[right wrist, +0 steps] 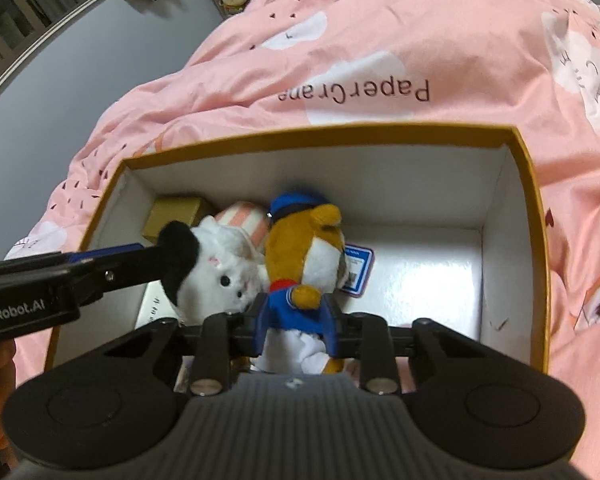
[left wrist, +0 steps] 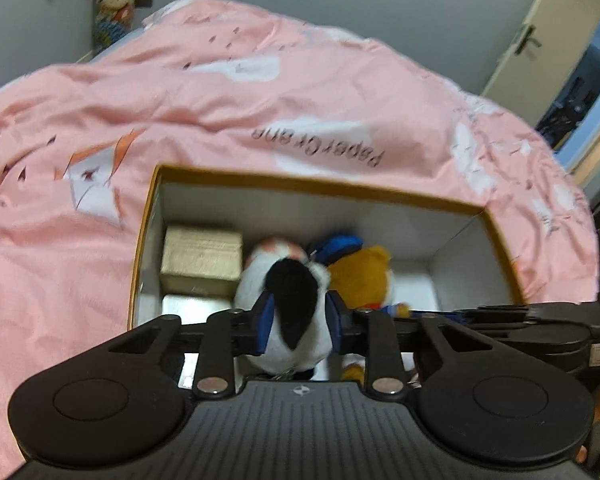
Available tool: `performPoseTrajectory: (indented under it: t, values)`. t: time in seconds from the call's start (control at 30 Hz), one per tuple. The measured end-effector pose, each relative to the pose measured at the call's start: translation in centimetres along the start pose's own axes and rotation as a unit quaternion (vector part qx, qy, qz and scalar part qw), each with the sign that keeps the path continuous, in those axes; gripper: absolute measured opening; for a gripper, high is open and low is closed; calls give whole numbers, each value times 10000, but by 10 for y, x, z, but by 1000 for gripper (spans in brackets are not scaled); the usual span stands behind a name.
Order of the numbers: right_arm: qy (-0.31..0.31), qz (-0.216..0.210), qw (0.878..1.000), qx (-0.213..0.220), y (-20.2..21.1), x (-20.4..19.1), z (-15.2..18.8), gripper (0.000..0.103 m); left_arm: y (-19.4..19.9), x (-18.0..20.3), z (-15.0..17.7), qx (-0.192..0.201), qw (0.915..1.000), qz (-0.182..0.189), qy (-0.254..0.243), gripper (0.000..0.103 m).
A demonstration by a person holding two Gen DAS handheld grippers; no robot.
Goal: Organize objects
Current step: 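Carry both plush toys into the orange box and open both tools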
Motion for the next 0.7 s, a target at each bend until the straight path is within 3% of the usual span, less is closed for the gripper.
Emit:
performPoseTrajectory:
  t: [0.17,0.4,0.57,0.7]
  values:
    - [-257,-227,9994,-77,-13,-4,1,19,-14,-11,9,-85,9999,-63,132,27]
    - [13,-127,9999,-39,-5,-12,1,19,-8,-13,10,-93,9997,-57,206,33]
    - [503,-41,9966,650,53,-25,0,22,43,9,2,743,9972,82,-99,33]
    - [778,9,9888,1274,114,-36,14,39,90,44,12,1398,9876,301,-646,35]
Point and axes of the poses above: each gripper's, at about its wrist camera, not at the fingertips, and y roughly against the way its jaws point, x to its right, z to its underside, the point moved 10 cm from there along -y, roughly the way its jaws point, and after that the axes turned 2 degrees about x, right-handed, at the moved point
